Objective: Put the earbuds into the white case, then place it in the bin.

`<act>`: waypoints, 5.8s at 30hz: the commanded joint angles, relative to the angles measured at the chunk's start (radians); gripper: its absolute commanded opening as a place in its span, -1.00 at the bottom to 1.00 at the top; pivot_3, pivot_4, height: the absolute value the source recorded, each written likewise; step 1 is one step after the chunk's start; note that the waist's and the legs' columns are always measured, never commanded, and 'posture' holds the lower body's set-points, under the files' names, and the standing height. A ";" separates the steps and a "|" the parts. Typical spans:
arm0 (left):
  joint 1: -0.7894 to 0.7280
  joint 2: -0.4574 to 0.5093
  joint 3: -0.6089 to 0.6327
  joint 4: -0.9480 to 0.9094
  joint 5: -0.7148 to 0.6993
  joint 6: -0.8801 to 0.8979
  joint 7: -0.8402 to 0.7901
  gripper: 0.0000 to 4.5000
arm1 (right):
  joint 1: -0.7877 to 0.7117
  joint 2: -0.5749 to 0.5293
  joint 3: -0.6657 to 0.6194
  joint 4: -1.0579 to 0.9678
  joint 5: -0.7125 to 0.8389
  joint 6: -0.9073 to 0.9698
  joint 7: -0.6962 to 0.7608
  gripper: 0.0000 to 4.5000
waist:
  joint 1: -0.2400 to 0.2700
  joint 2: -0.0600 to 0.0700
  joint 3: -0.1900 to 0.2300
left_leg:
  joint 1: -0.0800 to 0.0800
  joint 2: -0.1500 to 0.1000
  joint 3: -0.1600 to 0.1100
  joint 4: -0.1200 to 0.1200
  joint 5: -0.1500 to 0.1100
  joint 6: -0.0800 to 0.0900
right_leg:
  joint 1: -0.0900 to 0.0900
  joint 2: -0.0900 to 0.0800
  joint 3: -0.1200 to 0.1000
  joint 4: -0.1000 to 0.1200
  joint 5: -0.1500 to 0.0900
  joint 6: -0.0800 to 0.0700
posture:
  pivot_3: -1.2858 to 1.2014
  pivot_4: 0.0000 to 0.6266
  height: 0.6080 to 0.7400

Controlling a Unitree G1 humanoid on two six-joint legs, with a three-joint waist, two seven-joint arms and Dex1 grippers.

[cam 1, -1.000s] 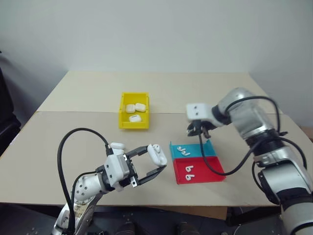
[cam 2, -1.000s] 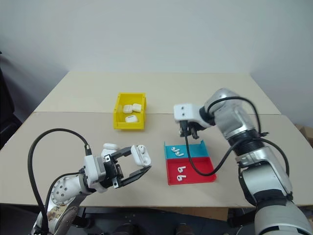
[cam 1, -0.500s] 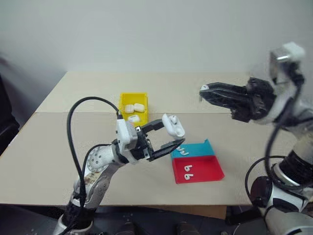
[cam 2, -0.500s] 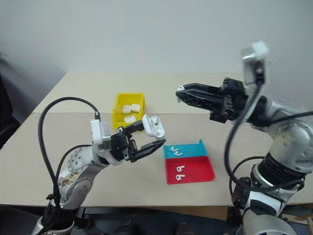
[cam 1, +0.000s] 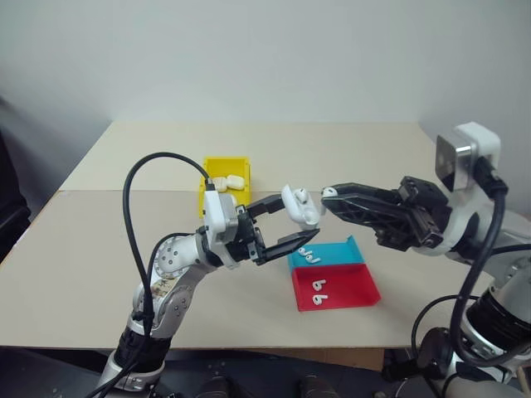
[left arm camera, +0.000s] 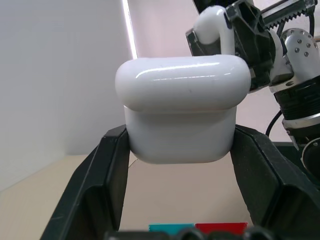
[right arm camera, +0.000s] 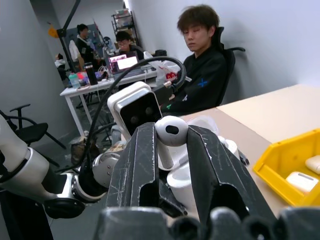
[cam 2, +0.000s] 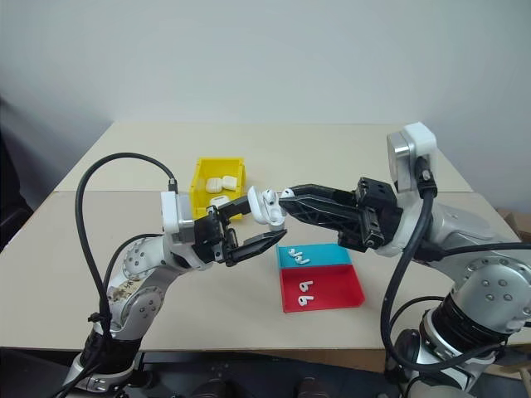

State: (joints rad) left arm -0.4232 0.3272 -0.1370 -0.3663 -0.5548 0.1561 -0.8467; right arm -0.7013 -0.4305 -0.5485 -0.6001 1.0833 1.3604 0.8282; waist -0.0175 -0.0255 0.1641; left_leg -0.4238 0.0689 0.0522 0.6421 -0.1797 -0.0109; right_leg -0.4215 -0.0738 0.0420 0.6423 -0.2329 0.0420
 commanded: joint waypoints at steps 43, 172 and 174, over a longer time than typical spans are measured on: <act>0.031 -0.021 0.001 -0.037 0.016 -0.029 -0.004 0.22 | 0.225 -0.288 0.277 -0.014 0.027 -0.504 -0.038 -0.06 | 0.004 -0.001 0.000 | 0.000 0.000 0.000 0.000 0.000 0.000 | 0.000 0.000 0.000 -0.002 -0.002 0.004 | 0.03 -0.52 1.00; 0.618 0.571 0.839 -0.135 -0.284 0.398 -0.295 0.99 | 0.569 -0.790 0.200 0.499 -0.673 -1.206 0.620 -1.00 | 0.005 0.000 0.001 | 0.002 0.001 0.004 0.000 0.000 0.000 | -0.001 -0.002 0.000 -0.001 -0.009 0.000 | 0.03 -0.52 1.00; 0.637 0.574 0.866 -0.139 -0.300 0.404 -0.308 0.99 | 0.566 -0.792 0.197 0.502 -0.679 -1.215 0.630 -1.00 | 0.005 0.000 0.001 | 0.003 0.001 0.004 0.000 0.000 0.000 | -0.001 -0.002 0.000 -0.001 -0.009 0.000 | 0.03 -0.52 1.00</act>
State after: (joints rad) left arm 0.2099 0.8849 0.6815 -0.4910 -0.8285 0.5706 -1.1356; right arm -0.1307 -1.2000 -0.3046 -0.0952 0.3834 0.1722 1.4398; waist -0.0125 -0.0260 0.1647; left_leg -0.4209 0.0700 0.0561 0.6418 -0.1802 -0.0111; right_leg -0.4219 -0.0760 0.0421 0.6411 -0.2418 0.0416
